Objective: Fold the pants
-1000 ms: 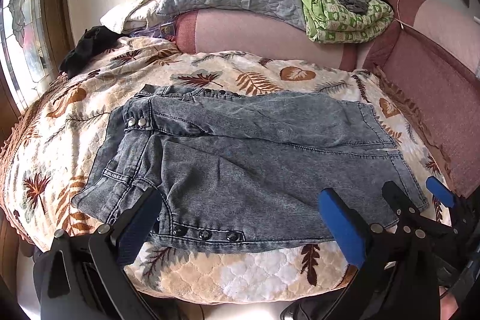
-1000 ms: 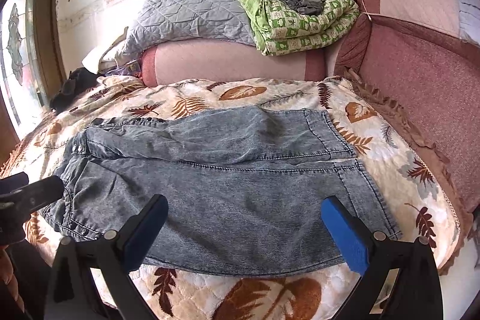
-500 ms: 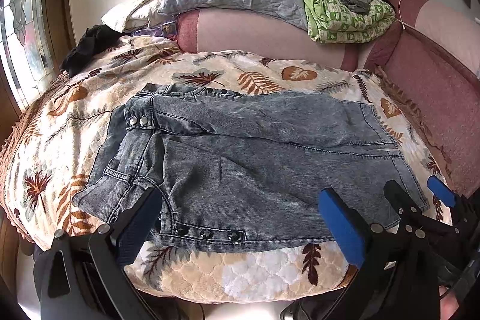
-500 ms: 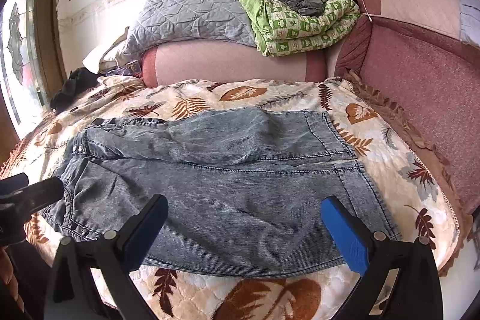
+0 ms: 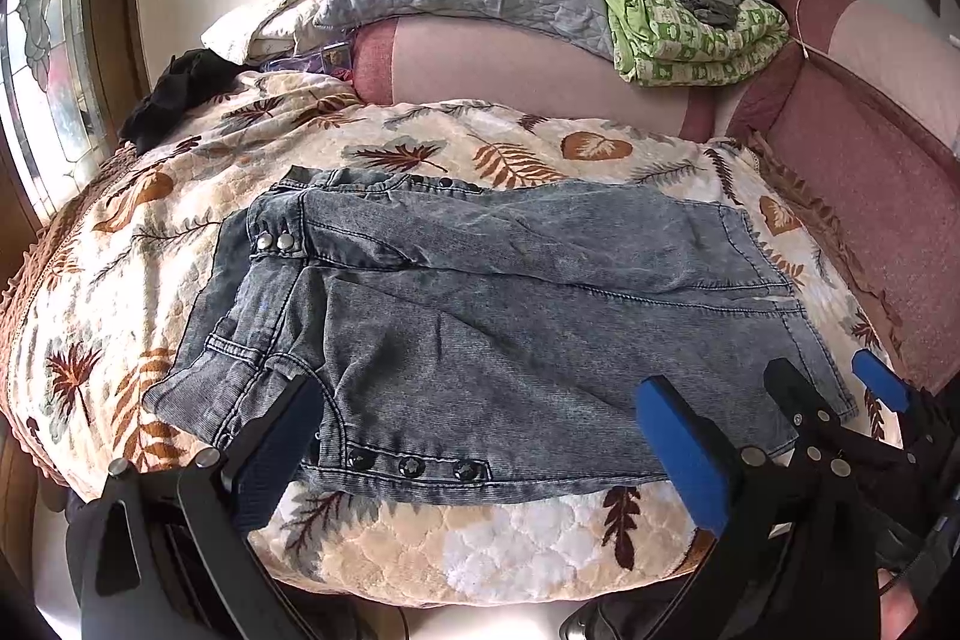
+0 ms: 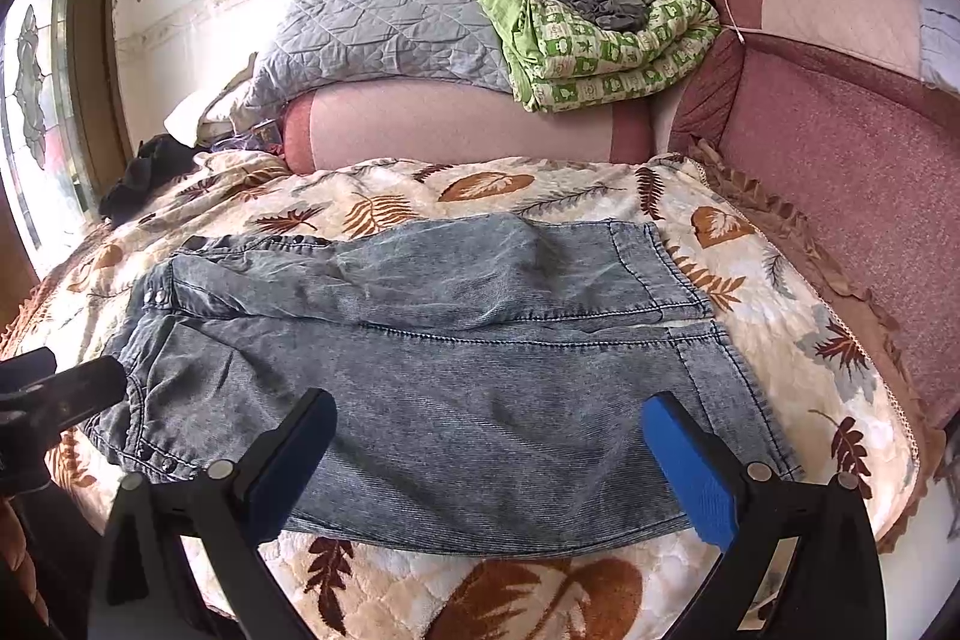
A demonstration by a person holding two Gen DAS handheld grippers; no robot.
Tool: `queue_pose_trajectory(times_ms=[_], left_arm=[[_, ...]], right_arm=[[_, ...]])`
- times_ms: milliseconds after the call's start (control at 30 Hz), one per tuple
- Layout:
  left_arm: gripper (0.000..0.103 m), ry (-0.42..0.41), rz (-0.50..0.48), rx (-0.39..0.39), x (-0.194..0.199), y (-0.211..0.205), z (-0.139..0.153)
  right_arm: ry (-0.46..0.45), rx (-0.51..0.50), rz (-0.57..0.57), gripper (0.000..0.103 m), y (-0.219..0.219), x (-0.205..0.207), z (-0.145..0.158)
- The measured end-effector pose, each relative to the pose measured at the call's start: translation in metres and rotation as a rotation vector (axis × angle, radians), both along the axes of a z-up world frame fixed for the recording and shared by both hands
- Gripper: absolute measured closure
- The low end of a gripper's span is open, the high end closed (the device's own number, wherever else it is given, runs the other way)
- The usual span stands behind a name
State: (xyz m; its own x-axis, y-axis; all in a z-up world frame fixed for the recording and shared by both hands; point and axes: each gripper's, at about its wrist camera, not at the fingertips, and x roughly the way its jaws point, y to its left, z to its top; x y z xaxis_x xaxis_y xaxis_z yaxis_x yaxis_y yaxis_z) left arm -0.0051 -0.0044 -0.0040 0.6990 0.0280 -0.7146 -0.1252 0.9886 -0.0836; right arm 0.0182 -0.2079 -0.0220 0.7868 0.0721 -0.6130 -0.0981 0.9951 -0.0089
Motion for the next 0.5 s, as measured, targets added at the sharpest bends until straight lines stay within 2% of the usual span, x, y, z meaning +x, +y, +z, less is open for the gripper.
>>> queue_pose_trajectory(times_ms=[500], left_arm=[[0.000, 0.002, 0.000, -0.001, -0.0017, 0.0011, -0.0020]], right_arm=[[-0.004, -0.005, 0.000, 0.000, 0.0027, 0.0004, 0.0006]])
